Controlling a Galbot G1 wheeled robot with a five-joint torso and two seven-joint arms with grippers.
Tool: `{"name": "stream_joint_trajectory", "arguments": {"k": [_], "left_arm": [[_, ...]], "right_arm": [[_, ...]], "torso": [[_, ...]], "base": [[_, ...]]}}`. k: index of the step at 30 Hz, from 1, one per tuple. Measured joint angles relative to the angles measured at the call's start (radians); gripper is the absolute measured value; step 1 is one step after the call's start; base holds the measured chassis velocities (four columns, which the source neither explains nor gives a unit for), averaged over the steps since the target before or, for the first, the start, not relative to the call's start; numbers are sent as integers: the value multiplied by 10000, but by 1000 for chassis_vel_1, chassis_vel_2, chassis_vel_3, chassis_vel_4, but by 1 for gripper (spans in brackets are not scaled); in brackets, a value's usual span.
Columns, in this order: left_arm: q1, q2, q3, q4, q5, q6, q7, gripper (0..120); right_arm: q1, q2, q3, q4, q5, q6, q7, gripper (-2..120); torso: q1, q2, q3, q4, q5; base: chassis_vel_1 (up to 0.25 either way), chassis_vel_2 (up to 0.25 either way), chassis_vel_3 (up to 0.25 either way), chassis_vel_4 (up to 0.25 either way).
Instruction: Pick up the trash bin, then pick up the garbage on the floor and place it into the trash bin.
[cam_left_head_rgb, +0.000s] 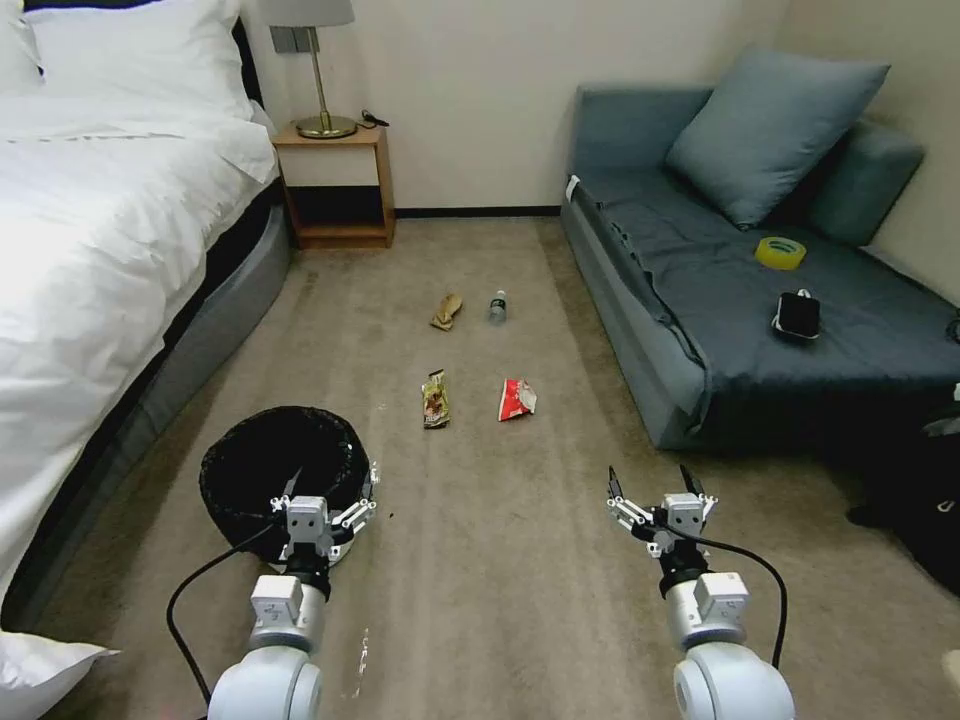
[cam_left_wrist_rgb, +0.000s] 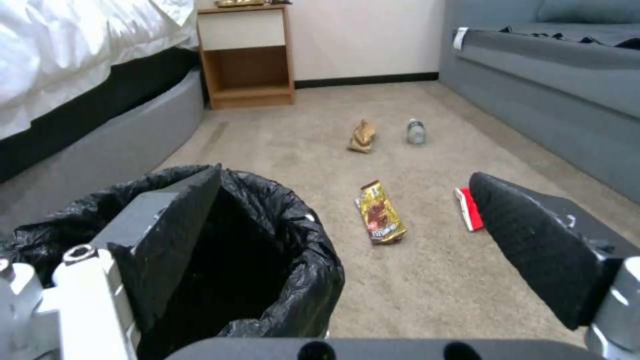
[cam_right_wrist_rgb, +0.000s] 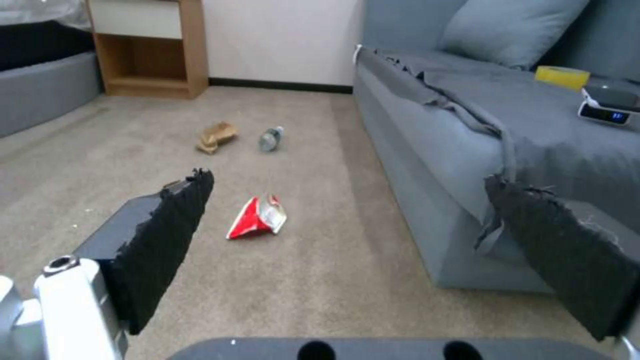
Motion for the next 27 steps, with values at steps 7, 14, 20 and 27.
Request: {"name": "stream_joint_trajectory", "arguments": {"k": [7, 14, 20, 27], "left_arm": [[0, 0, 0, 0, 0, 0, 0, 100], [0, 0, 0, 0, 0, 0, 0, 100], [0, 0, 0, 1, -1, 0, 0, 100], [1, 0, 0, 1, 0, 0, 0, 100]], "right_arm": [[0, 0, 0, 3, 0, 0, 3, 100], [0, 0, 0, 2, 0, 0, 3, 100], [0, 0, 0, 3, 0, 0, 4, 100], [0, 0, 0, 3, 0, 0, 4, 100]], "torso": [[0, 1, 0, 0, 0], [0, 0, 0, 0, 0], [0, 0, 0, 0, 0], [0, 0, 0, 0, 0]], "base": [[0, 0, 0, 0], [0, 0, 0, 0], [0, 0, 0, 0], [0, 0, 0, 0]]}}
